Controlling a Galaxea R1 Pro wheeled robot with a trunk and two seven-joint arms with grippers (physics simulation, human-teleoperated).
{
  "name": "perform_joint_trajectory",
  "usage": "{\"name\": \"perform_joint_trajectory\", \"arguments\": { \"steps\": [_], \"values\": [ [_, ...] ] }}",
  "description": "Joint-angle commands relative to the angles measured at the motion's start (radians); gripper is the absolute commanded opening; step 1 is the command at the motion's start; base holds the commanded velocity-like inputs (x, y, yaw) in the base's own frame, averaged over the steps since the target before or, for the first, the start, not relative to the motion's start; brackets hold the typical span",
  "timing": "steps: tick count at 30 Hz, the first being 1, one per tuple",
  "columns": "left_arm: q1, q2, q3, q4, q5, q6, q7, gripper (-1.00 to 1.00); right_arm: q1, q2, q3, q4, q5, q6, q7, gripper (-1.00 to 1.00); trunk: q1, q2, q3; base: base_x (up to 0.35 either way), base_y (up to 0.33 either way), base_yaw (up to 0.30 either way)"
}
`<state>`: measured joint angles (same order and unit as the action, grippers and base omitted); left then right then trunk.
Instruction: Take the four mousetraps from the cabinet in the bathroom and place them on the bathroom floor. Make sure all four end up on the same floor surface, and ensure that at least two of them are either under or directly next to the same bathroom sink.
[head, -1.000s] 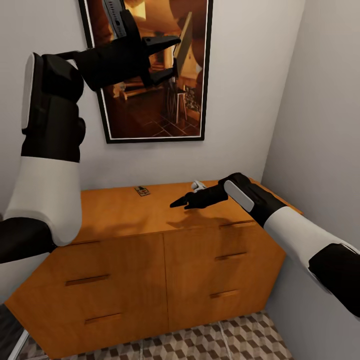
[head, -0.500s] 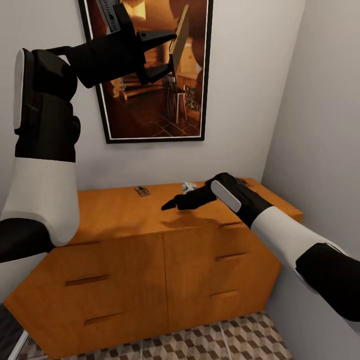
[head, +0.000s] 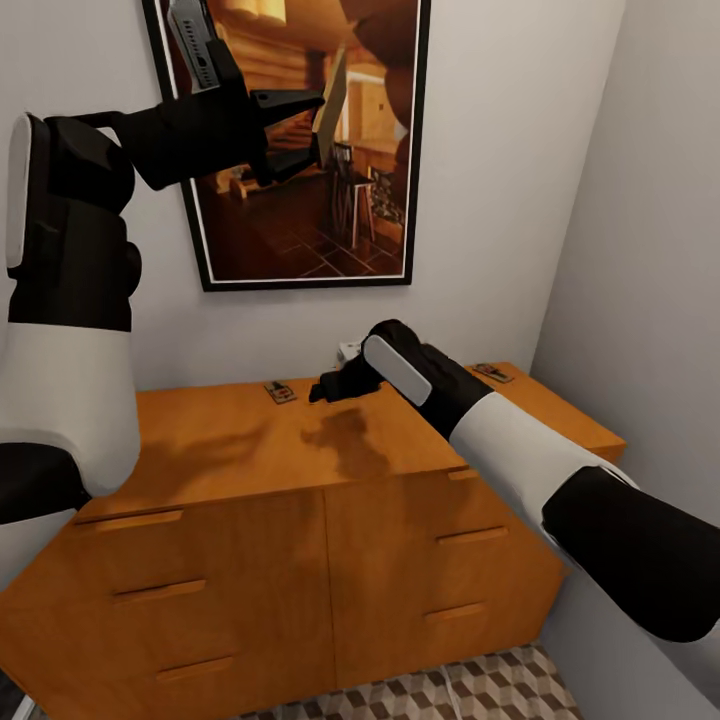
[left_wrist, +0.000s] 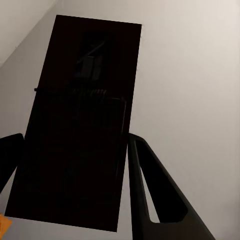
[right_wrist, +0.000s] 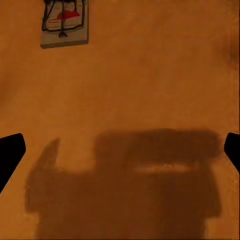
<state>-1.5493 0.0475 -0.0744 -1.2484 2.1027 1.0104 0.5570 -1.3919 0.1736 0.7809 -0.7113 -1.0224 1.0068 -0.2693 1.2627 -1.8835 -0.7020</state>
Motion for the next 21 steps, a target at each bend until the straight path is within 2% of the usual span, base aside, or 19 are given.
{"name": "perform_joint_trajectory", "arguments": {
  "steps": [1,2,3,4,6,7,9,10,12,15,18,21],
  "values": [
    [-0.001,0.001,-0.001,0.001,0.006,0.001,0.010,-1.00,-0.013,0.001,0.003,0.000,-0.038,0.001,-0.070,1.00,0.000,-0.001,-0.001,0.011,0.000,0.000],
    [0.000,0.001,-0.001,0.001,0.006,0.001,0.010,-1.00,-0.021,0.001,0.003,0.001,-0.069,0.000,-0.136,1.00,0.000,-0.001,-0.001,0.007,0.000,0.000],
    [0.000,0.001,-0.001,0.002,0.006,0.001,0.010,-1.00,-0.024,0.001,0.003,0.001,-0.088,0.000,-0.171,1.00,0.000,-0.001,-0.001,0.006,0.000,0.000],
    [0.001,0.001,-0.001,0.003,0.005,0.001,0.010,-1.00,-0.029,0.001,0.003,0.003,-0.129,-0.001,-0.245,1.00,0.000,-0.001,-0.001,0.004,0.000,0.000],
    [0.001,0.002,-0.002,0.003,0.006,0.001,0.011,-1.00,-0.045,0.001,0.003,0.000,-0.230,-0.005,-0.398,1.00,0.000,-0.001,-0.001,0.002,0.000,0.000],
    [0.001,0.002,-0.002,0.002,0.006,0.001,0.011,-1.00,-0.049,0.001,0.003,-0.001,-0.258,-0.006,-0.436,1.00,0.000,-0.001,-0.001,0.001,0.000,0.000],
    [0.001,0.002,-0.002,0.000,0.006,0.001,0.011,-1.00,-0.057,0.001,0.003,-0.009,-0.374,-0.009,-0.563,1.00,0.000,-0.001,-0.001,0.000,0.000,0.000],
    [0.001,0.002,-0.002,0.000,0.006,0.001,0.011,-1.00,-0.058,0.001,0.003,-0.012,-0.402,-0.010,-0.585,1.00,0.000,-0.001,-0.001,0.000,0.000,0.000],
    [0.002,0.002,-0.003,-0.001,0.006,0.001,0.012,-1.00,-0.060,0.001,0.003,-0.028,-0.497,-0.011,-0.639,1.00,0.000,-0.001,-0.001,0.000,0.000,0.000],
    [0.002,0.002,-0.003,0.000,0.007,0.001,0.012,-1.00,-0.062,0.001,0.003,-0.055,-0.561,-0.010,-0.666,1.00,0.000,-0.001,-0.001,0.000,0.000,0.000],
    [0.002,0.002,-0.004,0.000,0.007,0.001,0.012,-1.00,-0.062,0.001,0.003,-0.074,-0.586,-0.010,-0.674,1.00,0.000,-0.001,-0.001,0.000,0.000,0.000],
    [0.002,0.002,-0.004,0.000,0.007,0.001,0.011,-1.00,-0.062,0.001,0.003,-0.081,-0.593,-0.010,-0.677,1.00,0.000,-0.001,-0.001,0.000,0.000,0.000]
  ]
}}
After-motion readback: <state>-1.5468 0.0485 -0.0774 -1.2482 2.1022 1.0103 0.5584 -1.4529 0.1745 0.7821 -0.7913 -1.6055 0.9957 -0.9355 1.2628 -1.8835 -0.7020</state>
